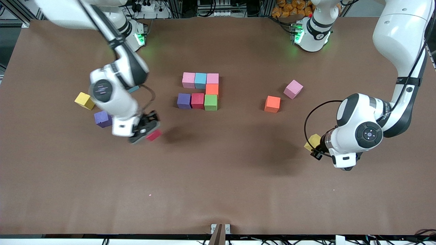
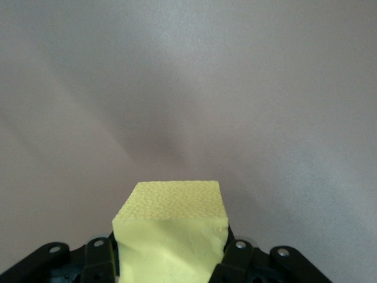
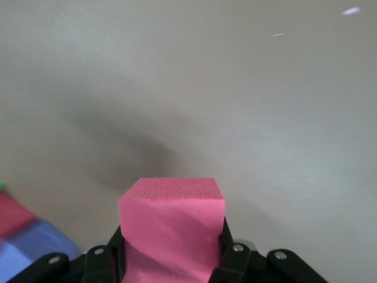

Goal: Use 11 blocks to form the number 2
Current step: 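Place the pink cube beside purple with the right gripper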

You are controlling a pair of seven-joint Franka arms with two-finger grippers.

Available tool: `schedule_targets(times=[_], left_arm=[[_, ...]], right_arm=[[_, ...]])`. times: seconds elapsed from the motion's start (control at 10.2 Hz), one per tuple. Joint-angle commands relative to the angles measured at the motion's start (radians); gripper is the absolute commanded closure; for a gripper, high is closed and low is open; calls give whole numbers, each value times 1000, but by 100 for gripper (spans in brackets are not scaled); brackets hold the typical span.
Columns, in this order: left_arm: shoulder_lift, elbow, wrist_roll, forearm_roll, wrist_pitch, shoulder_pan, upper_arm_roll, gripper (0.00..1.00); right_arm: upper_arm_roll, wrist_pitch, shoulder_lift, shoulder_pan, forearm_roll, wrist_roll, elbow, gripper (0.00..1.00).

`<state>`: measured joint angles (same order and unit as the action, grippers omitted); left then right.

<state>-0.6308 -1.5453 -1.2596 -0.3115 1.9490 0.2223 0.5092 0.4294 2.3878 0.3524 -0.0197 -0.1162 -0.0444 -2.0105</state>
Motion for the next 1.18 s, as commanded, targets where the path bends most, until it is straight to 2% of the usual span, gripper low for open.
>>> schedule_targets(times=[0.0, 0.1, 0.2, 0.29, 0.39, 0.49, 0.88, 0.98, 1.08], left_arm=[[-6, 10, 20, 20, -10, -1, 6, 64], [-6, 10, 19, 20, -8, -4, 6, 66], [-6, 10, 17, 22, -10, -6, 6, 84], [-4, 11, 17, 22, -8, -4, 8, 94], [-4, 11, 17, 22, -8, -4, 8, 94], [-4, 11, 12, 22, -10, -4, 8, 100], [-1, 13, 12, 26, -10, 5, 8, 100], [2, 13, 15, 35, -10, 5, 8, 89], [2, 13, 23, 37, -10, 6, 8, 82]], right_arm=[[-12, 68, 31, -87, 21, 281, -39, 76], [-14, 89, 49, -115, 21, 388, -50, 76], [-14, 125, 68, -127, 20, 485, -66, 76], [-15, 142, 79, -147, 21, 550, -79, 76], [-15, 143, 79, -152, 20, 619, -89, 76], [-15, 140, 76, -157, 20, 659, -93, 76], [-15, 139, 74, -167, 18, 708, -123, 76], [-15, 139, 76, -184, 13, 719, -126, 76], [-15, 139, 76, -187, 10, 727, -131, 76]])
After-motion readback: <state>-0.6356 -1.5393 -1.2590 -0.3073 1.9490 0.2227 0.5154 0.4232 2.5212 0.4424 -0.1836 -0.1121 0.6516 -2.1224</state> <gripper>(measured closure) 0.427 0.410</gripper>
